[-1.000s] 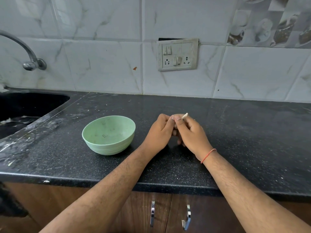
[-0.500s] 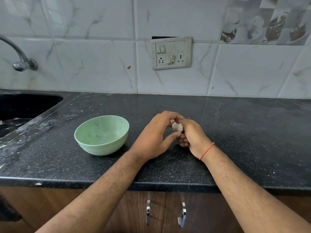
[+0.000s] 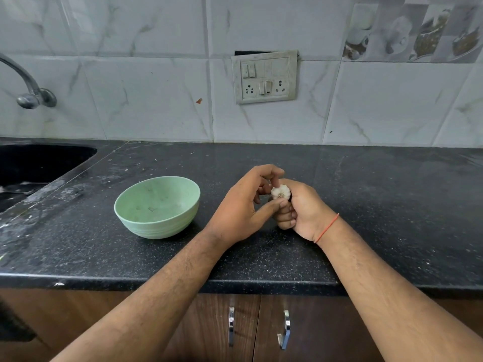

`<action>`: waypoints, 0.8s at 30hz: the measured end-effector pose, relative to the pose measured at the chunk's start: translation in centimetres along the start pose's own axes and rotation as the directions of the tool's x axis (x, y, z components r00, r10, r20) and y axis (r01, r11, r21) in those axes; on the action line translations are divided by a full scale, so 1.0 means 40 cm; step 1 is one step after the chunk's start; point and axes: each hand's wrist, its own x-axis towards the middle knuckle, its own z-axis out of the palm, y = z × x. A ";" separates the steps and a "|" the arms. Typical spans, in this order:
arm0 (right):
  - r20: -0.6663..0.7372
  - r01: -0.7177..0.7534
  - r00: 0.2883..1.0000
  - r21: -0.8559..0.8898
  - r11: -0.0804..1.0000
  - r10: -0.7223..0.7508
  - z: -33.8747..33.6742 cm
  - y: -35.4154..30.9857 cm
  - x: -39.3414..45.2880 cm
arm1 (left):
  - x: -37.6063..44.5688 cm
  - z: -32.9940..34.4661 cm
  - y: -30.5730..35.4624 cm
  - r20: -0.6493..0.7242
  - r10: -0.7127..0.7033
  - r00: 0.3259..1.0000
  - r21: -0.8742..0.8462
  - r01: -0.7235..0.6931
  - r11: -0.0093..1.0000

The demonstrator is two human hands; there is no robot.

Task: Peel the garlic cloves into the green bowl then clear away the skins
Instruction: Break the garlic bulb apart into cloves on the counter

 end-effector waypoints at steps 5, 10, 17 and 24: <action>0.042 -0.014 0.999 0.014 1.000 0.013 -0.008 0.000 0.005 | 0.004 0.006 -0.007 0.020 -0.034 0.999 -0.023 0.034 0.999; 0.022 -0.024 1.000 0.044 0.999 0.023 0.002 0.005 0.013 | 0.011 0.006 -0.014 0.004 -0.082 0.997 -0.025 0.082 0.996; -0.029 0.007 1.000 -0.037 0.999 -0.008 0.021 0.000 0.012 | 0.018 0.009 -0.021 -0.017 -0.115 0.993 0.030 0.115 0.993; -0.015 -0.001 1.000 -0.021 1.000 0.001 0.009 -0.006 0.016 | 0.026 0.020 -0.026 -0.013 -0.074 0.997 0.066 0.075 0.995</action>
